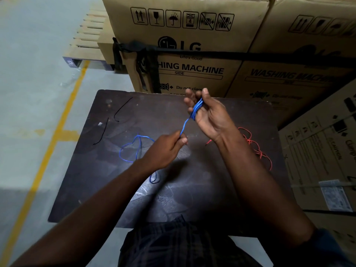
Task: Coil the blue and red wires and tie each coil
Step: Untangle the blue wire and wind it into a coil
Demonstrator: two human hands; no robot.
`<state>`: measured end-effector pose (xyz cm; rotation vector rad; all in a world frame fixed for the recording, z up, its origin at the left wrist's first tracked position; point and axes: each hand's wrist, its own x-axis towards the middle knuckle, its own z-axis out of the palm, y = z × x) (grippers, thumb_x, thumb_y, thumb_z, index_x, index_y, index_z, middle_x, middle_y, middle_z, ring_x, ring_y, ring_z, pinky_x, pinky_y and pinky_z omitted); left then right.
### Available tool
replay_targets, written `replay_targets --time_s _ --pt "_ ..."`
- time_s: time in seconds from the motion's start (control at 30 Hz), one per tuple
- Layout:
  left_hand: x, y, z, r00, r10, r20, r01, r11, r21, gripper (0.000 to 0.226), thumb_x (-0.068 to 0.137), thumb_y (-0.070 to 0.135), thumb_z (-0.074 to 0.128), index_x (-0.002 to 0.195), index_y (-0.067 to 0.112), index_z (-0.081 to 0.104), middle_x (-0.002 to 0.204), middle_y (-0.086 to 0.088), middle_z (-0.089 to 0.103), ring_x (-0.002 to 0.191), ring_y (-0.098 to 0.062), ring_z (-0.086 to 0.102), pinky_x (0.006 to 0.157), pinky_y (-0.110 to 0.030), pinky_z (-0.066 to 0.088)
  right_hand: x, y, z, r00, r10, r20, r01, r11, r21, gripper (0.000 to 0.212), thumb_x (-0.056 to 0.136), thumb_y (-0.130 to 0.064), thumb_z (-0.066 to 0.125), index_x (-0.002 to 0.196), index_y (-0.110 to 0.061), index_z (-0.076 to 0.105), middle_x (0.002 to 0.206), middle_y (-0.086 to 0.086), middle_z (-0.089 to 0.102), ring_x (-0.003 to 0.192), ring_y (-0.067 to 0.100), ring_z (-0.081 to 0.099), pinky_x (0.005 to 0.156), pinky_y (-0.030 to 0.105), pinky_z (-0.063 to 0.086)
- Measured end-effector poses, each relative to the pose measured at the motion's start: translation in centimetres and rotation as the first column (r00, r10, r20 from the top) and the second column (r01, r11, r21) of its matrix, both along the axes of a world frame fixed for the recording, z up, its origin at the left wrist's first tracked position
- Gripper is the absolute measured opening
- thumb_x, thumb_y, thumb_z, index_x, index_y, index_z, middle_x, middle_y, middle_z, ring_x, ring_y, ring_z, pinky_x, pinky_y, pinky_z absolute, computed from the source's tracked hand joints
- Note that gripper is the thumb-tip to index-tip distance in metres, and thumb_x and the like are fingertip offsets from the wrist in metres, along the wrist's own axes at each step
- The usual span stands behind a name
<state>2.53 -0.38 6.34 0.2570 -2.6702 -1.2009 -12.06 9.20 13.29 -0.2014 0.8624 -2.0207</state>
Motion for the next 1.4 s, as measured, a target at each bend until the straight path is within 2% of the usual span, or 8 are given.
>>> replay_targets --time_s 0.17,0.3,0.4,0.6,0.93,1.1,1.2,1.4 --pt "0.5 0.4 1.1 0.998 -0.055 -0.020 0.049 0.977 -0.207 0.038 0.099 0.042 0.035 0.090 0.014 0.059 0.077 -0.002 0.063 0.074 -0.025 0.061 0.068 -0.042 0.046 0.7 -0.8 -2.6 0.928 0.001 -0.373 0.110 0.955 0.276 0.032 0.105 -0.016 0.030 0.088 -0.009 0.056 0.102 0.008 0.067 0.086 0.016 0.069 0.077 0.024 0.053" --pt "0.8 -0.7 2.6 0.992 -0.025 -0.120 -0.017 0.941 -0.338 0.025 0.095 0.038 0.046 0.083 0.020 0.058 0.067 0.009 0.054 0.067 -0.017 0.056 0.064 -0.031 0.038 1.0 0.0 -3.7 0.760 0.195 -0.620 0.107 0.903 0.415 0.027 0.102 -0.011 0.039 0.091 -0.009 0.062 0.097 0.001 0.070 0.087 0.011 0.068 0.080 0.024 0.052" --pt "0.6 -2.2 3.6 0.980 -0.074 -0.184 -0.003 0.922 -0.386 0.012 0.093 0.034 0.059 0.088 0.023 0.062 0.070 0.011 0.055 0.067 -0.011 0.051 0.072 -0.028 0.030 1.9 1.1 -3.2 0.671 0.358 -0.649 0.035 0.859 0.510 0.031 0.101 -0.002 0.039 0.078 -0.009 0.058 0.065 -0.013 0.065 0.062 -0.006 0.058 0.064 0.009 0.044" --pt "-0.8 -4.7 4.8 0.969 -0.050 -0.242 -0.014 0.966 -0.259 0.015 0.091 0.031 0.062 0.085 0.018 0.066 0.080 0.006 0.064 0.072 -0.014 0.059 0.069 -0.030 0.041 4.0 2.2 -4.4 0.697 0.548 -0.463 -0.265 0.796 0.544 0.041 0.105 -0.018 0.027 0.083 -0.004 0.058 0.078 0.014 0.063 0.062 0.014 0.063 0.064 0.023 0.050" --pt "-1.2 -3.2 0.7 0.993 0.041 -0.110 -0.037 0.999 0.031 0.028 0.099 0.036 0.040 0.083 0.016 0.053 0.075 0.011 0.051 0.070 -0.002 0.048 0.067 -0.023 0.039 6.1 2.3 -3.8 0.832 0.548 -0.085 -0.514 0.820 0.252 0.046 0.097 -0.045 0.034 0.066 -0.012 0.042 0.057 0.005 0.043 0.047 0.018 0.045 0.049 0.023 0.041" --pt "-0.8 -1.8 -0.3 0.998 0.029 -0.057 -0.019 0.986 0.164 0.014 0.099 0.016 0.046 0.096 0.013 0.060 0.088 -0.010 0.068 0.082 -0.018 0.062 0.077 -0.030 0.047 5.0 1.3 -2.0 0.906 0.423 -0.001 -0.422 0.904 0.063 0.048 0.101 -0.039 0.028 0.058 -0.021 0.039 0.050 -0.004 0.036 0.041 0.013 0.039 0.043 0.021 0.035" --pt "-0.2 -1.0 -1.0 1.000 0.011 -0.015 -0.010 0.999 0.034 0.034 0.102 0.038 0.037 0.085 0.015 0.055 0.075 -0.004 0.059 0.069 -0.015 0.052 0.066 -0.029 0.039 3.9 0.9 -0.8 0.963 0.269 0.017 -0.269 0.963 0.032 0.048 0.102 -0.035 0.029 0.057 -0.021 0.039 0.048 -0.004 0.036 0.040 0.013 0.039 0.042 0.023 0.036" --pt "2.0 -1.5 -3.3 0.998 0.025 0.059 -0.019 0.994 -0.109 0.042 0.099 0.047 0.027 0.082 0.017 0.052 0.074 0.006 0.051 0.071 -0.016 0.050 0.067 -0.030 0.036 1.6 0.3 1.0 0.986 -0.136 -0.094 0.143 0.987 0.067 0.040 0.104 -0.034 0.032 0.071 -0.014 0.043 0.058 -0.001 0.049 0.052 0.017 0.051 0.054 0.026 0.045"
